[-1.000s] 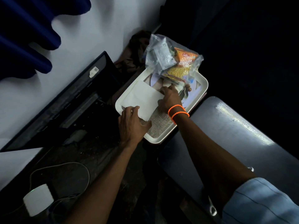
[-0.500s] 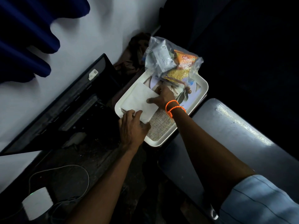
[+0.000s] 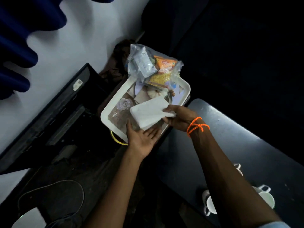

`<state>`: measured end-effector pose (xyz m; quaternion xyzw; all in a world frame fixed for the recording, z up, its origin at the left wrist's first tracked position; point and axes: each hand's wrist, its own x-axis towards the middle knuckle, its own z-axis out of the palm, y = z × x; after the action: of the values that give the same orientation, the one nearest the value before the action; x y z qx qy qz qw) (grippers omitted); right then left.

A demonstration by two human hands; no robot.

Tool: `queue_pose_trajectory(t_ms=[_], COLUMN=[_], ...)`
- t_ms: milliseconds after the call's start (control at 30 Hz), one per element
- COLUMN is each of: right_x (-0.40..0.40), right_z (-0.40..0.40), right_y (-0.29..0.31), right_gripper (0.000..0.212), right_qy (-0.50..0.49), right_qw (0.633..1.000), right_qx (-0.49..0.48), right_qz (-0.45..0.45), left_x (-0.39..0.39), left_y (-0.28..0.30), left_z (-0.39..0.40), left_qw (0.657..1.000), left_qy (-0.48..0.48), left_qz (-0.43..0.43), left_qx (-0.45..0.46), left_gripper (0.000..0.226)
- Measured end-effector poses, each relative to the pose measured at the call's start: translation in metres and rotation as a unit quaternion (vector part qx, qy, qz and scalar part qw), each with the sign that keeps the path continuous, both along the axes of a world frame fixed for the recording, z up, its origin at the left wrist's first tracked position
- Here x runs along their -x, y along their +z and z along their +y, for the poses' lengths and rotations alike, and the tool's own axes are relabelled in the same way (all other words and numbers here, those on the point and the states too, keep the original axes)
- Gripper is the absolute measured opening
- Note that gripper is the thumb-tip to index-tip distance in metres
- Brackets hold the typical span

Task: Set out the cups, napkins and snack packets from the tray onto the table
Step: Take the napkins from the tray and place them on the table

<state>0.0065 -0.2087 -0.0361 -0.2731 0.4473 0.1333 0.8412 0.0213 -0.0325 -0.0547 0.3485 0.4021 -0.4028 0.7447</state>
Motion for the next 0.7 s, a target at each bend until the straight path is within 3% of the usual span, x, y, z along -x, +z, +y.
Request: queue_pose_trajectory(t_ms=[100, 233, 367, 500, 633, 700], right_x=[0.05, 0.111, 0.168, 0.226, 0.279, 0.303], right_z=[-0.021, -0.045, -0.068, -0.095, -0.107, -0.111], right_y=[0.015, 0.022, 0.026, 0.037, 0.038, 0.037], right_gripper=[0.027, 0.043, 0.053, 0.092, 0.131, 0.14], right_qy=[0.044, 0.05, 0.068, 0.173, 0.27, 0.279], right_qw=[0.996, 0.981, 0.947, 0.895, 0.835, 0.811], right_qx=[0.062, 0.179, 0.31, 0.407, 0.48, 0.513], right_qz=[-0.052, -0.049, -0.056, -0.06, -0.008, 0.03], left_x=[0.003, 0.016, 0.041, 0.068, 0.104, 0.124], left_y=[0.003, 0.004, -0.008, -0.008, -0.002, 0.002], left_z=[-0.017, -0.052, -0.089, -0.126, -0.161, -0.176], left_qw=[0.991, 0.962, 0.932, 0.891, 0.874, 0.864], left_qy=[-0.059, -0.186, -0.305, -0.407, -0.454, -0.475], left_qz=[-0.063, -0.08, -0.111, -0.121, -0.108, -0.103], left_qx=[0.107, 0.185, 0.161, 0.159, 0.137, 0.133], left_gripper=[0.08, 0.088, 0.076, 0.049, 0.057, 0.057])
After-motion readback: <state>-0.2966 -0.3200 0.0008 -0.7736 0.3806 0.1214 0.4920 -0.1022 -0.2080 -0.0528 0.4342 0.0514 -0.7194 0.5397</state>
